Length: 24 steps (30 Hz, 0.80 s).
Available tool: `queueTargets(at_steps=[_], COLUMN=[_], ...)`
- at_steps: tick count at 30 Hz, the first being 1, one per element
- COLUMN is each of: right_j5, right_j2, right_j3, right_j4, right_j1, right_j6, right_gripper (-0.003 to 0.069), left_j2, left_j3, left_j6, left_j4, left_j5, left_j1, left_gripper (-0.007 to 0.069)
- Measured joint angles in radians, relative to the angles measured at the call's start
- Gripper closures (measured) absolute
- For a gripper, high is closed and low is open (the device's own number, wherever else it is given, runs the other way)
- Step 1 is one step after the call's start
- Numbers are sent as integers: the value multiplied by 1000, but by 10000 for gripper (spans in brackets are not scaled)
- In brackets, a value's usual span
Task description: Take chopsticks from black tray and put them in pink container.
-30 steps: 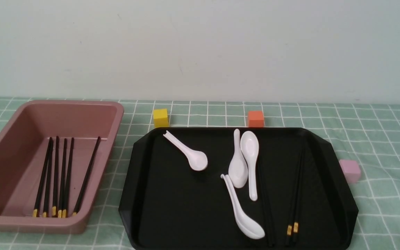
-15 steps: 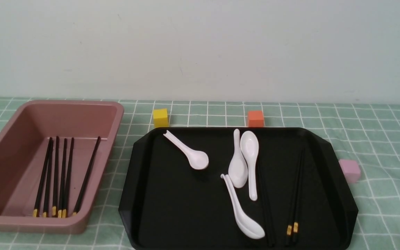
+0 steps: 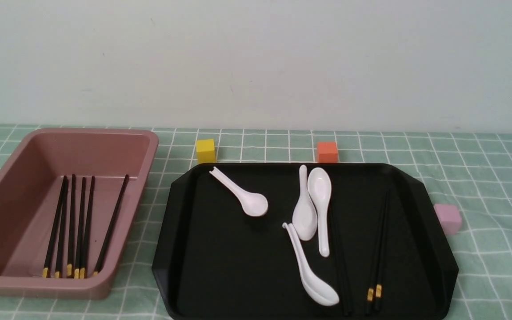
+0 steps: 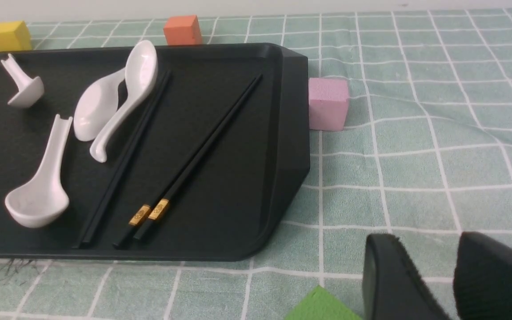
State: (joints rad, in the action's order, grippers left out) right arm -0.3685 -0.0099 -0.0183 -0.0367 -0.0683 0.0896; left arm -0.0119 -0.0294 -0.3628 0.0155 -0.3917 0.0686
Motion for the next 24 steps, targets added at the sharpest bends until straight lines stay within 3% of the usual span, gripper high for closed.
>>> queueTargets(at_steps=[24], right_j5=[0], right_j2=[0], right_j3=[0], right_j4=[0], right_j1=[0], right_j6=[0], right_gripper=[419], left_j2=[0], left_j3=[0], left_j6=[1], left_j4=[0], left_j5=[0], left_j1=[0], left_gripper=[597])
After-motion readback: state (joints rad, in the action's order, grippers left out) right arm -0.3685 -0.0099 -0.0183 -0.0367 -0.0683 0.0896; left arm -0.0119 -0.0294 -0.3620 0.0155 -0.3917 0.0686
